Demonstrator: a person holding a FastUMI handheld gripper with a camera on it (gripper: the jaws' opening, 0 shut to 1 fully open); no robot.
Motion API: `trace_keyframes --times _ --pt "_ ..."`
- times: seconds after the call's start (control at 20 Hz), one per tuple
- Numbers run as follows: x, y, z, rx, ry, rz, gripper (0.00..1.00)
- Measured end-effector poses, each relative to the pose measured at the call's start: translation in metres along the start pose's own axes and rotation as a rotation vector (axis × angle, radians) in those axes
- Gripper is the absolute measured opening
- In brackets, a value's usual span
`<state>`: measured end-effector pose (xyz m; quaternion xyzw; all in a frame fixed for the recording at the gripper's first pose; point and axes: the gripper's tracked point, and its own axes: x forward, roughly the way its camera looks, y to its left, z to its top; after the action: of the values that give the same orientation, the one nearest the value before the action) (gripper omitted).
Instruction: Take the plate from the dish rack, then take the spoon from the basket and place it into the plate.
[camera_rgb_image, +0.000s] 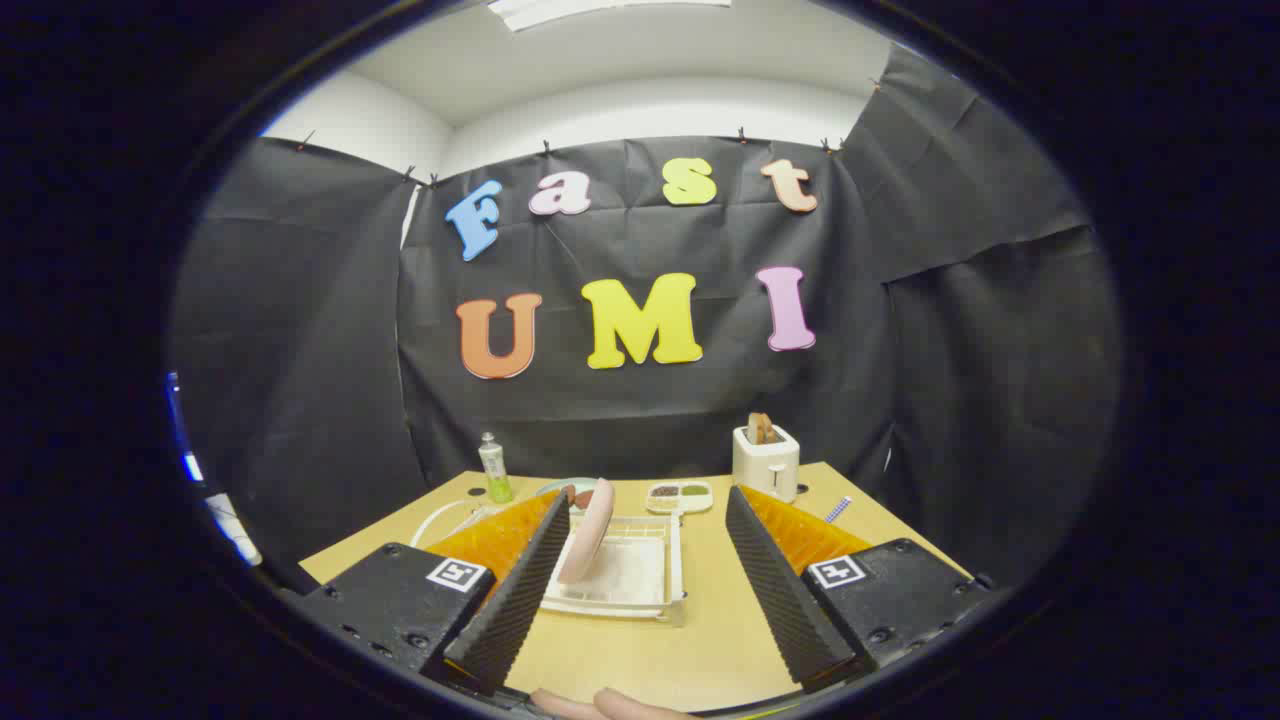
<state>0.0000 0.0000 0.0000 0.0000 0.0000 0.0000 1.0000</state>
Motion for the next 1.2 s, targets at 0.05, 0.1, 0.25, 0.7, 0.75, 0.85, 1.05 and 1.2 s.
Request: trace_keyframes --times 0.05,0.1,0.25,0.7,0.75,0.85,1.05,1.2 --pt "0.001 0.000 0.000 -0.006 0.001 -0.002 1.00" --pt "0.001 -0.001 -0.001 -0.009 0.000 -0.002 1.00" --pt "0.002 -0.004 0.000 -0.012 -0.009 -0.013 1.00" --pt "0.025 0.000 -0.010 -0.042 0.023 -0.014 1.00" --pt "0.033 0.000 -0.006 -0.048 0.031 -0.019 1.00" --pt "0.051 0.000 -0.003 -0.054 0.074 -0.029 1.00" --pt "0.097 0.014 0.007 -0.105 0.181 -0.018 1.00" --pt "0.136 0.025 0.011 -0.153 0.264 -0.031 1.00"
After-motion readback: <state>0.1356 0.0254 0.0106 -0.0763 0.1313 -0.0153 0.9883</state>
